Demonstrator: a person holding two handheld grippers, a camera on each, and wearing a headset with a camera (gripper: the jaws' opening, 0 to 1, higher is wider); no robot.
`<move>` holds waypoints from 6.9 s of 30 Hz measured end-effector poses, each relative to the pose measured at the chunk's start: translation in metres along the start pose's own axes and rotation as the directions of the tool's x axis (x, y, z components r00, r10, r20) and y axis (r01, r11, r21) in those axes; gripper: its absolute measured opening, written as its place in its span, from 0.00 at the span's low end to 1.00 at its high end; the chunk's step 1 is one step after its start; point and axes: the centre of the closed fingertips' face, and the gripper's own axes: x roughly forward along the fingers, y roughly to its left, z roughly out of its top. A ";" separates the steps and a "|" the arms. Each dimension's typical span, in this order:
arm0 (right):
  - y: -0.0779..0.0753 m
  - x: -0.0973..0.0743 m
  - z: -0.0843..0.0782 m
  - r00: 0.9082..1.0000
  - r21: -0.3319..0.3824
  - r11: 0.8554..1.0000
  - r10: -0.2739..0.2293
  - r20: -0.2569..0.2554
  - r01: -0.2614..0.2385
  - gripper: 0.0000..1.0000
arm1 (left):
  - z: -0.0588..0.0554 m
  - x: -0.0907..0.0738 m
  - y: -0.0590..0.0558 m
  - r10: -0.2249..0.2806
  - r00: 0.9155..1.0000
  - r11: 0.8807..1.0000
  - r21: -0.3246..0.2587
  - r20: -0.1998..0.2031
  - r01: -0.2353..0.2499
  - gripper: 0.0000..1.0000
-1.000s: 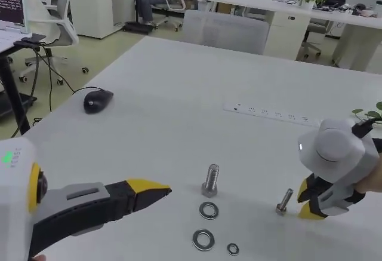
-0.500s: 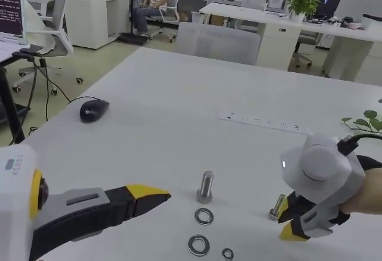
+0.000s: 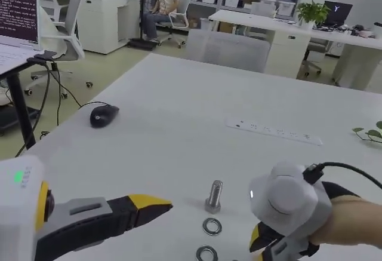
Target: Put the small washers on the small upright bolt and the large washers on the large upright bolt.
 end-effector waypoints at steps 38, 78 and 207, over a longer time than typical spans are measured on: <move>0.002 0.014 0.010 0.999 0.011 0.999 0.041 0.026 -0.042 0.12 | -0.008 0.004 0.006 0.007 1.000 1.000 -0.018 -0.013 -0.007 0.66; -0.042 -0.058 -0.080 0.989 0.238 0.961 -0.144 -0.010 0.143 0.12 | -0.012 0.013 -0.003 -0.034 0.999 0.999 -0.020 -0.037 0.034 0.65; -0.028 -0.038 -0.009 0.991 0.135 0.984 -0.122 0.052 0.114 0.17 | -0.005 0.000 -0.004 0.005 1.000 1.000 0.009 -0.012 -0.005 0.65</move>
